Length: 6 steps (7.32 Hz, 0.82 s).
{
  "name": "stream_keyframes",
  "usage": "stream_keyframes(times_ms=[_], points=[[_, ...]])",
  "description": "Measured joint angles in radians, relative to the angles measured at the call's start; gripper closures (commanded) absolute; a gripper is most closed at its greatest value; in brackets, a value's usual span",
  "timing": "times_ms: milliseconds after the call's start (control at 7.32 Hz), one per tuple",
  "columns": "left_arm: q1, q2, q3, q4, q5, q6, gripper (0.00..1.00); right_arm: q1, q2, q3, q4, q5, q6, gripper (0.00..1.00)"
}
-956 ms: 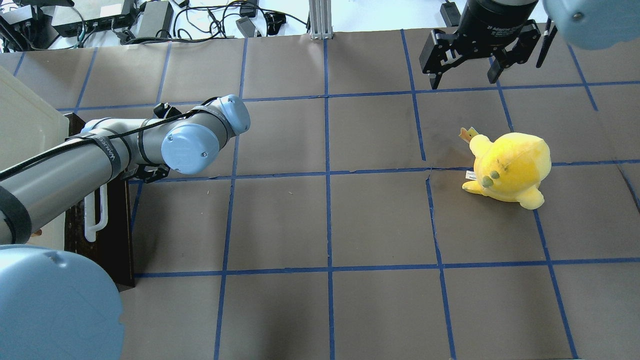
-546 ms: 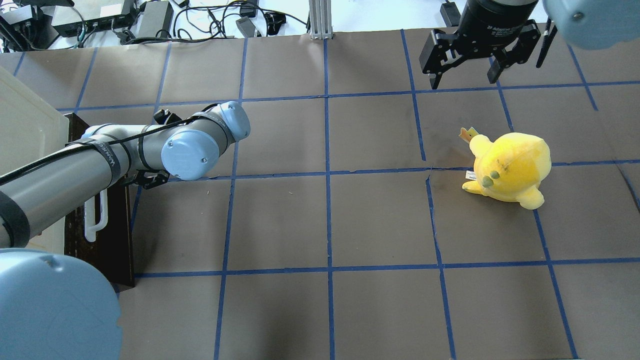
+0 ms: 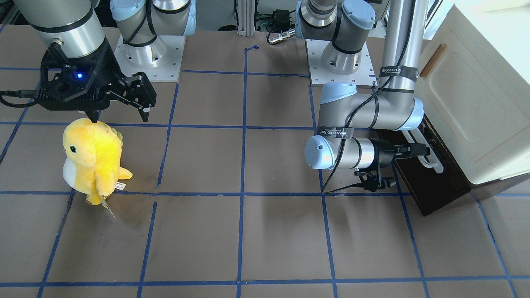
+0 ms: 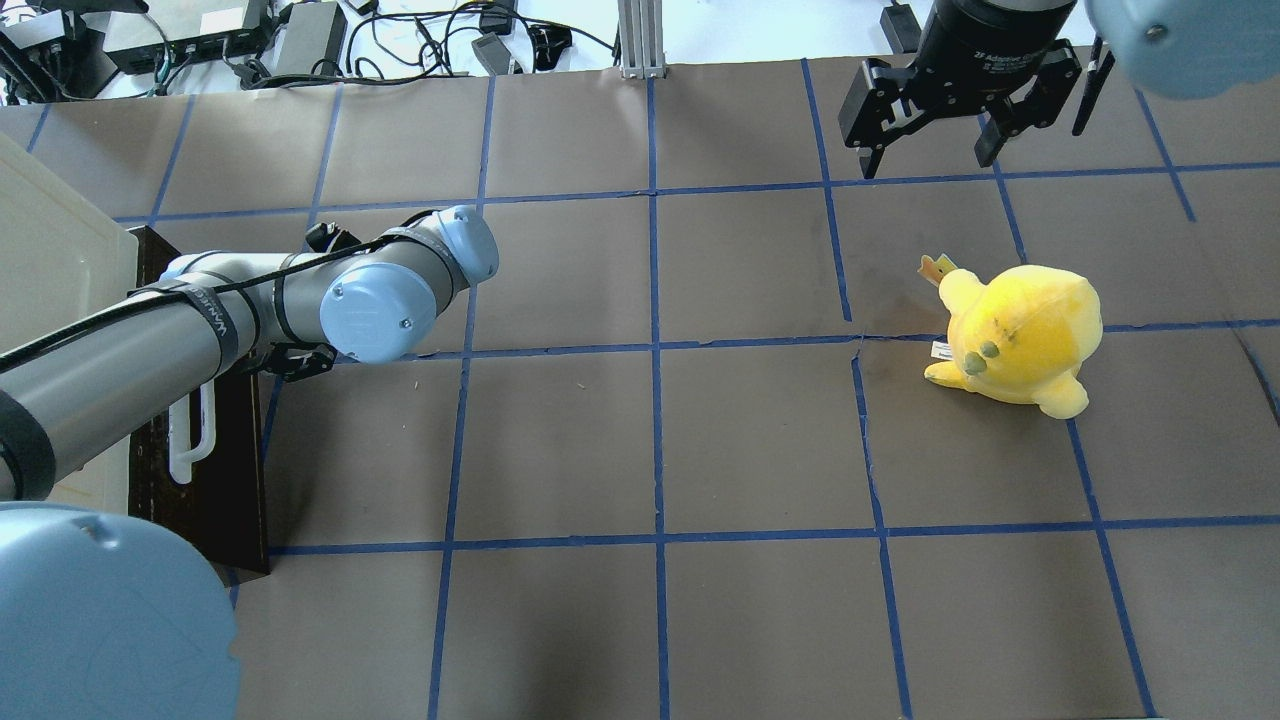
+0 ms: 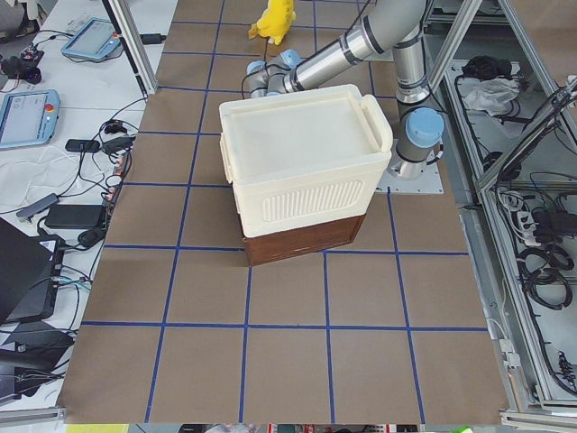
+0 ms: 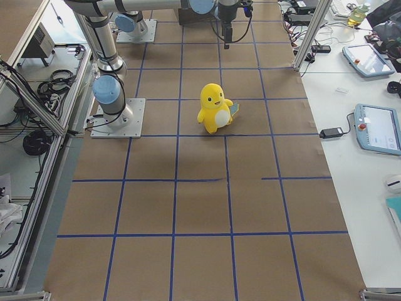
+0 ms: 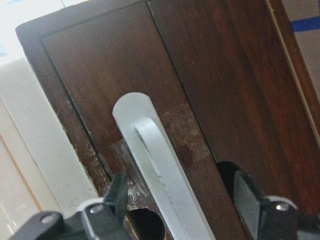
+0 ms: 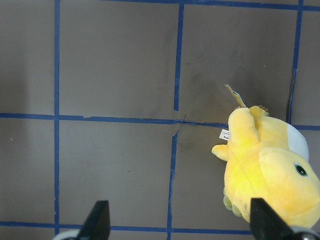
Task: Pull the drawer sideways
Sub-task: 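Lower the open left gripper around the white drawer handle, then close the left gripper on the white drawer handle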
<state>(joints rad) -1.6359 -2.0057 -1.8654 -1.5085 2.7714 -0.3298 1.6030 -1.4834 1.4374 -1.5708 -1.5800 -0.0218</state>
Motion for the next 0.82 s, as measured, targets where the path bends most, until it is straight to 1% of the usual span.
stream_keyframes(times_ms=[546,820], points=[[0.005,0.005,-0.013,0.001,0.012,0.001,0.22,0.0,0.0,0.0,0.0,0.0,0.0,0.0],[0.008,0.005,-0.014,0.001,0.012,0.0,0.25,0.0,0.0,0.0,0.0,0.0,0.0,0.0]])
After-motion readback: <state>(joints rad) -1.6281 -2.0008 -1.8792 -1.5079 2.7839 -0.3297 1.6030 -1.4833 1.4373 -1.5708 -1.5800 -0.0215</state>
